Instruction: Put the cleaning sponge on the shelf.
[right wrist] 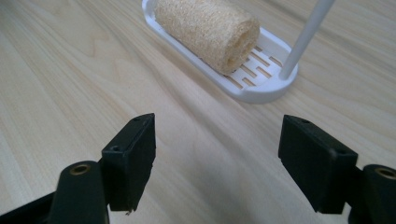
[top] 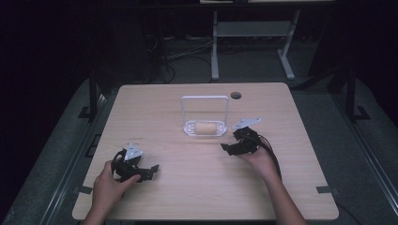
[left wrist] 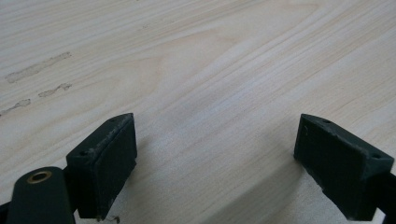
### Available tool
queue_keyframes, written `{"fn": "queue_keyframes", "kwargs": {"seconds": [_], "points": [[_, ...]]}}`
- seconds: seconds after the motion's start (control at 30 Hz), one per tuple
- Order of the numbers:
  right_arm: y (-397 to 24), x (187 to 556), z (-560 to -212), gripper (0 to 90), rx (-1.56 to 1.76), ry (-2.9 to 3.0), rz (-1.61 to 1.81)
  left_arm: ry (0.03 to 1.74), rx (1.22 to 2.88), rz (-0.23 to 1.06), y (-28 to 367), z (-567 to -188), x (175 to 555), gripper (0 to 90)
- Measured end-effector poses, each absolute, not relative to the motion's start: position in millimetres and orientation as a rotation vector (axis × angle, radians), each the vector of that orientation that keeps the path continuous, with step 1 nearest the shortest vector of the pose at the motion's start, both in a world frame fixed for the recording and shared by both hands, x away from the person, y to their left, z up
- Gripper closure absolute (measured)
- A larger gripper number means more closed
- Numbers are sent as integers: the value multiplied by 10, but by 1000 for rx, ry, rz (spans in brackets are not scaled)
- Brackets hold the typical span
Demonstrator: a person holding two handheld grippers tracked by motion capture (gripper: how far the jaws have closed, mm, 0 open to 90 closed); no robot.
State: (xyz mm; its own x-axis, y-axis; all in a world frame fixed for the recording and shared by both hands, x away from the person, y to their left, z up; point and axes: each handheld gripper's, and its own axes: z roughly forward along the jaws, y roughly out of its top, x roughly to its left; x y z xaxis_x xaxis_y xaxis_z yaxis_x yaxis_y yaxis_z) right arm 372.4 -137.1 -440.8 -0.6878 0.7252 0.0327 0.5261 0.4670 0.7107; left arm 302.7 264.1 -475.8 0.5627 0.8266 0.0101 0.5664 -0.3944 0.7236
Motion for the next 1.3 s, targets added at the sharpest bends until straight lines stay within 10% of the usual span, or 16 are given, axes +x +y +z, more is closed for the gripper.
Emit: {"fn": "queue_keyframes", "kwargs": {"seconds": [1.3], "points": [[-1942,3021,-4509,146,1153,2366,1026,1110,2112,489,2642,-4758,3028,126]]}}
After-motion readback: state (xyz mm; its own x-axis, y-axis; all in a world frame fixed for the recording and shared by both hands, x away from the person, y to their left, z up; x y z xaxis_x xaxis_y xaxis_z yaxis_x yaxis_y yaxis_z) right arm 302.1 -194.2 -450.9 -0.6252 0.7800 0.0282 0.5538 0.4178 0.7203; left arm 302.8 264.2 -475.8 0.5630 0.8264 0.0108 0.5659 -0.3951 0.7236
